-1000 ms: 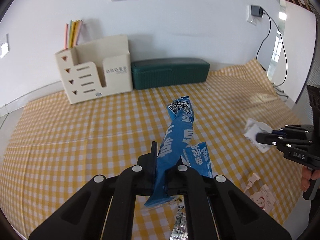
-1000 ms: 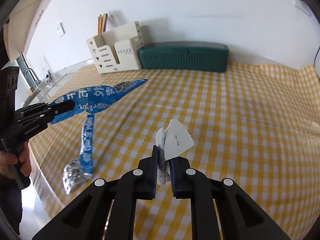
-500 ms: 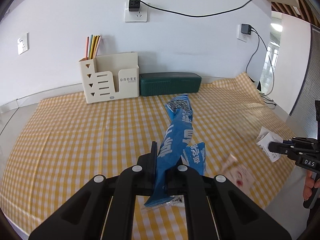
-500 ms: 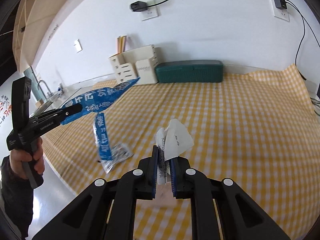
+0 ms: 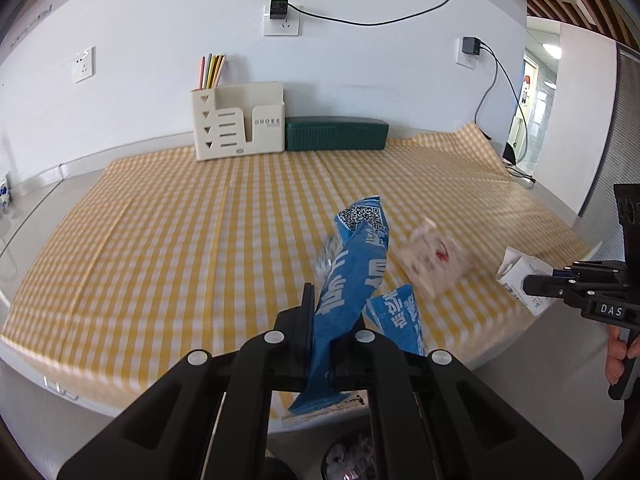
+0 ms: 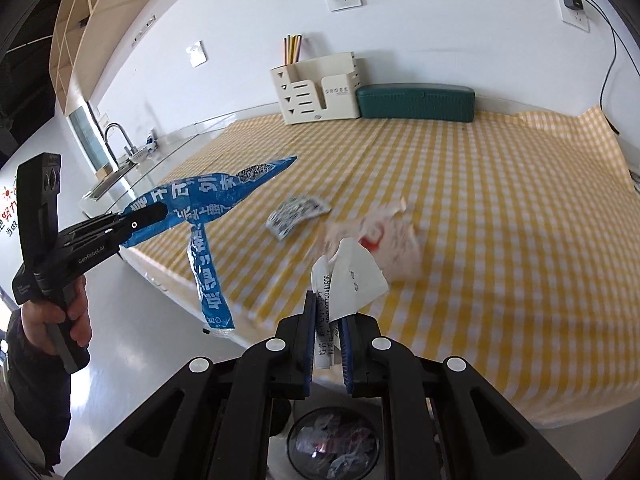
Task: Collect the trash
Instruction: 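Carry the blue snack bag and receipt down toward the wastebasket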
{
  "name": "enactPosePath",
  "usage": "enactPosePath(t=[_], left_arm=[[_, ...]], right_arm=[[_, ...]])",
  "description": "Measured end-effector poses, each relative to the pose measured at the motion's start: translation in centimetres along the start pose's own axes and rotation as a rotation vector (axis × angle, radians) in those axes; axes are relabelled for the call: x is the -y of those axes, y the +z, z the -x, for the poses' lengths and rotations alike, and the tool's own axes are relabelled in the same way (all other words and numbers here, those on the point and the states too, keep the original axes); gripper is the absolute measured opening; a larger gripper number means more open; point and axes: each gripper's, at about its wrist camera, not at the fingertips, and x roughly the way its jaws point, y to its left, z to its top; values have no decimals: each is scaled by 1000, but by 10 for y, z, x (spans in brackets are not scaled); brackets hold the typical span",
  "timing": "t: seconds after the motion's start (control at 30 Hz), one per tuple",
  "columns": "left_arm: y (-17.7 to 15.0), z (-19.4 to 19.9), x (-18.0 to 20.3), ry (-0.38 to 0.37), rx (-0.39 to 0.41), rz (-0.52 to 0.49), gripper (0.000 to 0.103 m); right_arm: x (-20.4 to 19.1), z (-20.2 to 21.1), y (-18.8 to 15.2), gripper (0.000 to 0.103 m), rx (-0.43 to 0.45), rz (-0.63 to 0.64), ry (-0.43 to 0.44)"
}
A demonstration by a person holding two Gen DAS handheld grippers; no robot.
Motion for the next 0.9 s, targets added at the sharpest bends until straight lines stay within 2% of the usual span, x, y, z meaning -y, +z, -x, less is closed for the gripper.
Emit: enactPosePath(t=[0.17,0.47,0.9], left_arm=[[-34,29,7,2,-2,-7,6],[-96,61,18,-7,-47,-18,6],[-185,49,39,-52,-168,-21,6]], right_arm=[[-20,10,-39,15,-20,-8,16],[-48,4,-111,15,-115,-6,38],[-42,-37,-194,15,-250,-107,43]])
